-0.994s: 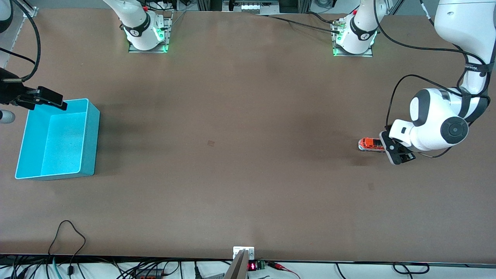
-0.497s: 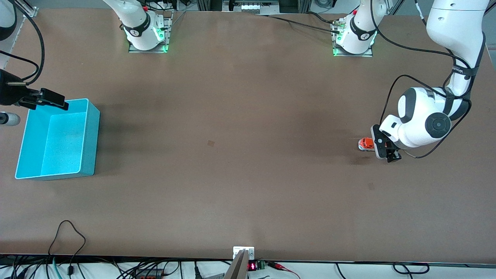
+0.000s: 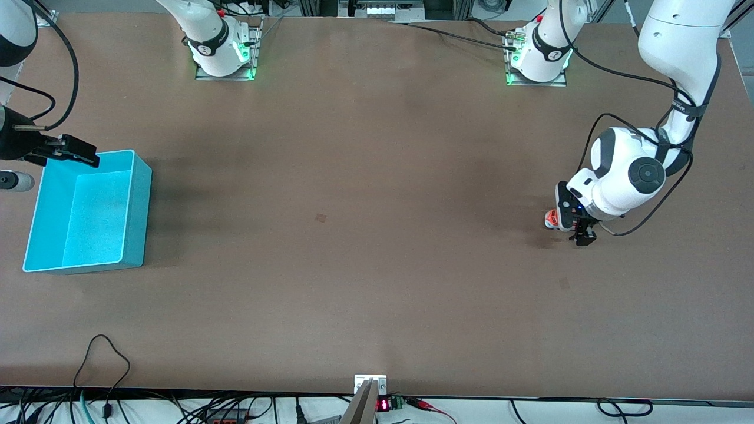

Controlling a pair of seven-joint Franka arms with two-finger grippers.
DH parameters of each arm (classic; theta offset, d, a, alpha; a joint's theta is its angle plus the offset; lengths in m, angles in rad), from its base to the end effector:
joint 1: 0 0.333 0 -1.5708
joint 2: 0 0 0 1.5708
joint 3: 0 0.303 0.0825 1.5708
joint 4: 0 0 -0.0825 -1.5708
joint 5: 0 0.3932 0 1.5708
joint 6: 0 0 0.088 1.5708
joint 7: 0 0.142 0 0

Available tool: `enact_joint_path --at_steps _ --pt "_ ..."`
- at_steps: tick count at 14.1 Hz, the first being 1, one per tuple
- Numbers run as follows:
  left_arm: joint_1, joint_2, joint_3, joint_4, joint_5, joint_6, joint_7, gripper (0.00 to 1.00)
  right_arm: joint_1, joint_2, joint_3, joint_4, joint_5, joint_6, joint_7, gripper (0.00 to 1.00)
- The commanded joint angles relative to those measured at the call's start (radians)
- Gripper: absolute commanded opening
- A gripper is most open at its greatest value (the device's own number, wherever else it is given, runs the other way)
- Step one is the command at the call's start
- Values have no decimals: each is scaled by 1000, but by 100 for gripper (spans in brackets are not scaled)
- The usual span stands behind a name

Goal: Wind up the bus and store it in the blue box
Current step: 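Lower the left gripper over the bus and close on it, then drag the held bus backward along the table to wind it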

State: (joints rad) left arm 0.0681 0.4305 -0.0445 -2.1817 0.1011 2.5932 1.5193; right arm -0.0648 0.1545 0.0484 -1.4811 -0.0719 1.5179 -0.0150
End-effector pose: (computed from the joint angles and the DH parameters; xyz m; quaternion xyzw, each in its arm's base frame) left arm 0.5564 0.0116 0.1328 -0.7042 0.7097 0.0180 0.0057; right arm 0.5963 -0.0221 0.5256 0.9978 -0.0006 -0.0592 0.0313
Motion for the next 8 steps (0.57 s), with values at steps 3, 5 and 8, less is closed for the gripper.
enact_joint_path --at_steps 3,5,8 --pt "2 -18 -3 -23 22 16 24 81 -1 26 1 1 -9 -56 1 100" --pt "2 -21 -3 -21 22 15 21 55 -9 34 -2 -2 1 -131 7 100" --pt "2 -22 -3 -21 22 16 22 35 -7 30 -4 -19 11 -200 9 100"
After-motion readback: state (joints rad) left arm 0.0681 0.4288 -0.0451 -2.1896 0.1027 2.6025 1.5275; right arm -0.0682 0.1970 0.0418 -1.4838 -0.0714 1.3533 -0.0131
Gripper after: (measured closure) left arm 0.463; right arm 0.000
